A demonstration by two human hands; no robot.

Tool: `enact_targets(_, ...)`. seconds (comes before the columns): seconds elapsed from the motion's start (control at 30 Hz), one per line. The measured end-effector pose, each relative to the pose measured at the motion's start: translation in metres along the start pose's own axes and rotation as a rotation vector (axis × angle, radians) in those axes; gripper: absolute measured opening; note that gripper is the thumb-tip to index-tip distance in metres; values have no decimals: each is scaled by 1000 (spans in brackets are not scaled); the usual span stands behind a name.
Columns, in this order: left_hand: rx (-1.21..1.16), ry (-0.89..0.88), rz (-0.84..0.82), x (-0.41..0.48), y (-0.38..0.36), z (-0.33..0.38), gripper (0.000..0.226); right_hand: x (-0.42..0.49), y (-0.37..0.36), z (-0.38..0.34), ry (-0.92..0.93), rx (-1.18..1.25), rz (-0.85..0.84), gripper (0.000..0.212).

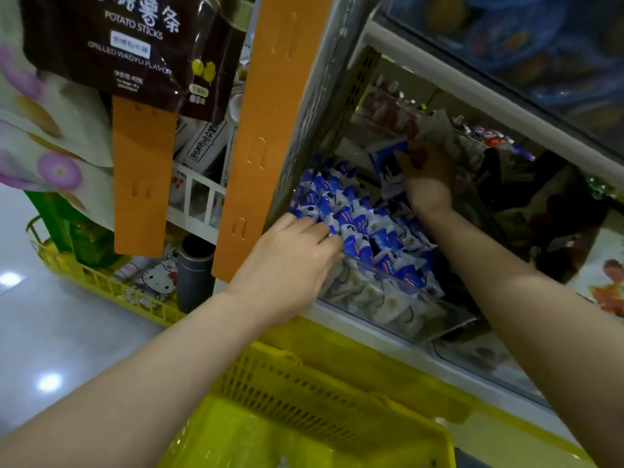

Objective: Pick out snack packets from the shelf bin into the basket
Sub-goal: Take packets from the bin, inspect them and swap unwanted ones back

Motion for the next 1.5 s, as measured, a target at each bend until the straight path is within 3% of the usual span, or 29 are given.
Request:
enact_targets(0.17, -181, 128, -56, -8, 6, 6, 27, -54, 39, -67, 140, 127, 39, 8)
enact_targets(0.33, -714, 475, -63, -15, 26, 11, 31, -123, 72, -101, 84, 444, -37, 13)
enact_targets(0.43, -1120, 622, -228, -27, 28, 22, 21, -161, 79, -99, -11, 598, -122, 9)
enact_targets(0.5, -1239, 657, -351, -38, 24, 36, 16, -185, 76, -92, -131, 687, -198, 12)
enact_targets(0.6, -1152, 635, -388, -56, 13, 50, 17, -215, 70, -85, -198, 729, -299, 14)
enact_targets(0.67, -1055, 622, -407, -67, 3, 54, 22, -229, 68, -80, -213, 718, -297, 8)
enact_targets(0.83, -986, 630, -473, -83, -16, 60, 25, -249, 69, -66, -219, 709, -299, 16)
enact_targets(0.97, -986, 709, -556, -90, -30, 61, 24, -254, 71, -61, -40, 409, -402, 18)
enact_targets(1.1, -1129, 845, -683, -94, -41, 72, 20, -254, 79, -52, 23, 226, -374, 11)
enact_targets(1.23, -1234, 906, -781, -97, -46, 83, 21, -254, 83, -26, -371, 511, -201, 18)
enact_targets(1.37, -1298, 978, -619, -94, -45, 79, 19, -264, 79, -12, -737, 842, -69, 4)
enact_targets(1.43, -1271, 959, -493, -91, -43, 73, 10, -273, 72, -12, -819, 875, -136, 11)
enact_targets(1.5, -1159, 891, -412, -88, -41, 67, 2, -279, 65, -12, -761, 692, -342, 21)
Point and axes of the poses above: each hand's wrist, its own x-axis towards the middle knuckle, its own y-axis out of the back of the hand, z = x × y, the point moved 5 cm from there along x, towards the middle knuckle, and after that the axes turned 15 degrees about y, right-handed, at the moved point
